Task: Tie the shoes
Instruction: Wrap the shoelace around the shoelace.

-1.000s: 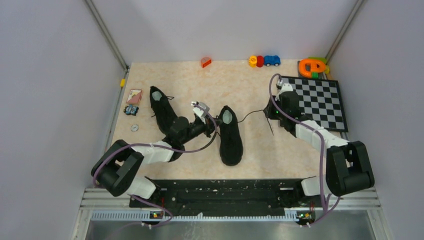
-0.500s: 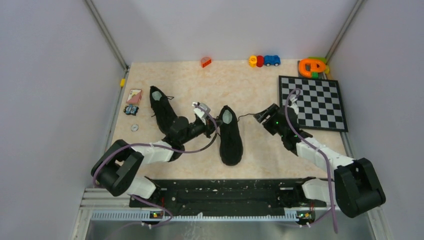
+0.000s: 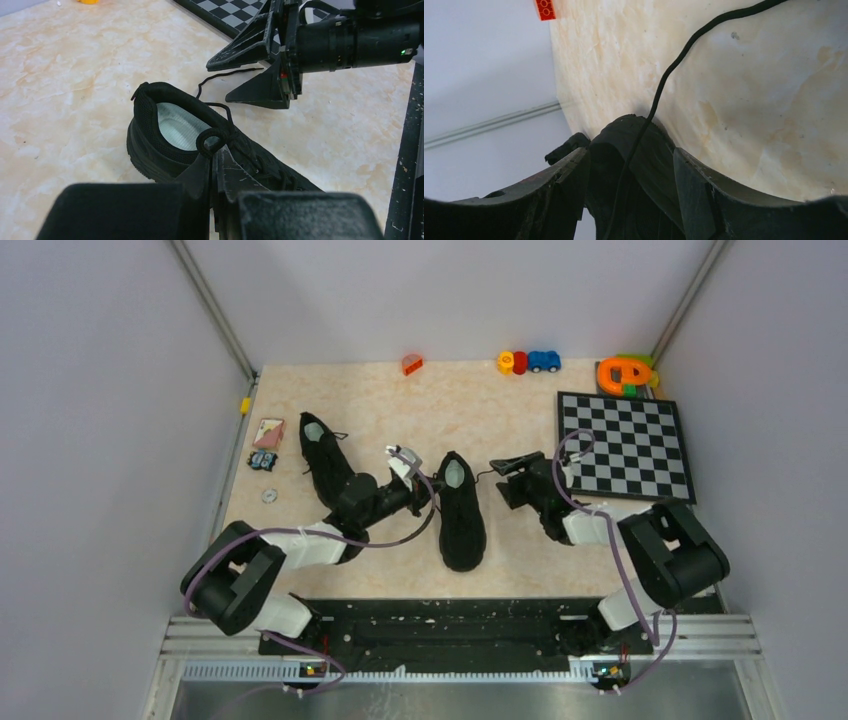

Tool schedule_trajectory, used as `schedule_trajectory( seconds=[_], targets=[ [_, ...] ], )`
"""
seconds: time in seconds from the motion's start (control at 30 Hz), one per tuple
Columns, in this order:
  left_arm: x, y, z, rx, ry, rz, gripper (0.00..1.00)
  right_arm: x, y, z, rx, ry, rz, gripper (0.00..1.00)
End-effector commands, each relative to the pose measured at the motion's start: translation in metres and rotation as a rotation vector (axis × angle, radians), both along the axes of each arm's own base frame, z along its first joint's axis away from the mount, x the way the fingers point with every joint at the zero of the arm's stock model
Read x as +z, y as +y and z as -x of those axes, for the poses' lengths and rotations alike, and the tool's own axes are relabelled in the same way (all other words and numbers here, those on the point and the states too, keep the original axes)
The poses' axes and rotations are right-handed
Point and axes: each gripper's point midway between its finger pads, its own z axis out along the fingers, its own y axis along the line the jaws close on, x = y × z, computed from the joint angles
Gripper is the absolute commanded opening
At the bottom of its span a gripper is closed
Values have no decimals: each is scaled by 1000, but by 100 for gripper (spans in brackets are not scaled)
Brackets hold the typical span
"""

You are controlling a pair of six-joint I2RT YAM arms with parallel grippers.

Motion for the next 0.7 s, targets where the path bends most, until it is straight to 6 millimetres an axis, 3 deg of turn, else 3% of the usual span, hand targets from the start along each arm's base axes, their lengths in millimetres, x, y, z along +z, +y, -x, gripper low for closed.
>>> schedule_trajectory(
  seconds=[0.0, 0.4, 0.47, 0.6, 0.67],
  targets=[
    [28, 1, -5, 8, -82, 30, 0, 17, 11, -21, -40, -86, -105, 63],
    [37, 5, -12, 45, -56, 66, 5, -20, 28, -53, -42, -79, -117, 53],
    [36, 5, -13, 50, -47, 73, 7, -18, 31, -56, -33, -104, -122, 42],
    [36, 4, -17, 57, -45, 72, 9, 3, 26, -57, -18, -207, -119, 4],
    [36, 4, -19, 64, -44, 69, 10, 12, 22, -56, -1, -232, -86, 0]
  ],
)
